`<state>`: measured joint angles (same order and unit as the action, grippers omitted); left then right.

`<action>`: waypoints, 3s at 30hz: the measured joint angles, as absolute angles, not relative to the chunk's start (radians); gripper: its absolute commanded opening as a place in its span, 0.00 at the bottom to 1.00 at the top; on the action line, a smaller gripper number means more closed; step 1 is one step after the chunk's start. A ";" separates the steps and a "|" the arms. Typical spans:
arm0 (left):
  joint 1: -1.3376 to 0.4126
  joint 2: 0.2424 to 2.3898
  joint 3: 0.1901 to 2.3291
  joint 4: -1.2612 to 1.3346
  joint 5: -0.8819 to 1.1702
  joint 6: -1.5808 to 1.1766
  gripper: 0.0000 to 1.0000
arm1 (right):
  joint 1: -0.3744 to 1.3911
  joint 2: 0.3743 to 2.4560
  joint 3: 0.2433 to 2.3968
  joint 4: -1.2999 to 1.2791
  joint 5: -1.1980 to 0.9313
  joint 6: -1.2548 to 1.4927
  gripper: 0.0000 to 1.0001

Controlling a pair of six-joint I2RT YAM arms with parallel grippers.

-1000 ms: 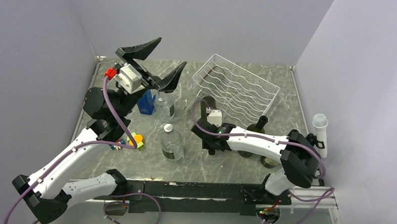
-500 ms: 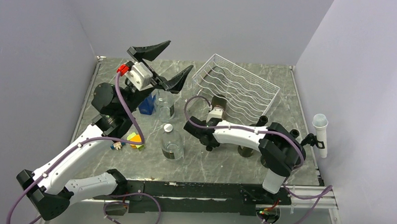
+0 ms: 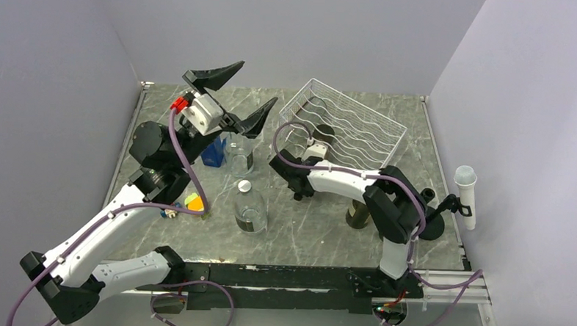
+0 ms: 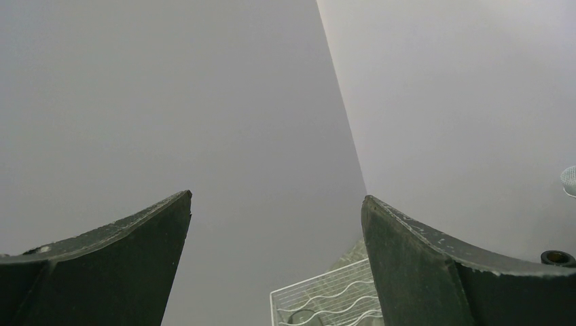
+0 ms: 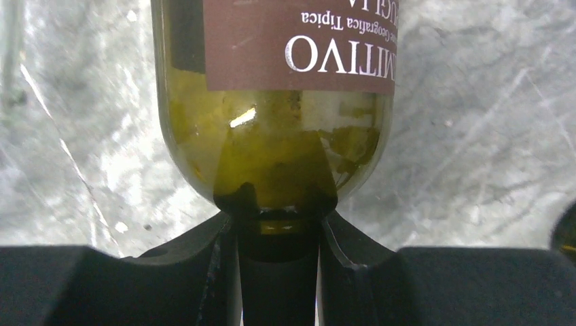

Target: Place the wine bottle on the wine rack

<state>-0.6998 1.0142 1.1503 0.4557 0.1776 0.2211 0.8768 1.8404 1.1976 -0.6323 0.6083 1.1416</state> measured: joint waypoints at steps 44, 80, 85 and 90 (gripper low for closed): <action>-0.700 0.959 1.185 0.226 0.152 0.379 0.99 | 0.638 2.064 1.446 -0.469 0.446 1.148 0.92; -0.700 0.864 1.196 0.175 0.130 0.298 0.99 | 0.728 1.582 1.505 -0.742 0.460 0.788 0.97; -0.700 0.857 1.185 0.175 0.126 0.263 0.99 | 0.719 1.453 1.645 -0.816 0.448 0.648 0.97; -0.700 0.875 1.185 0.171 0.106 0.164 0.99 | 0.704 1.394 1.789 -0.944 0.463 0.550 1.00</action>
<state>-0.6998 0.8749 1.1851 0.1711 0.1062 0.1638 0.7040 1.3941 1.7885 -0.9443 0.4625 0.5503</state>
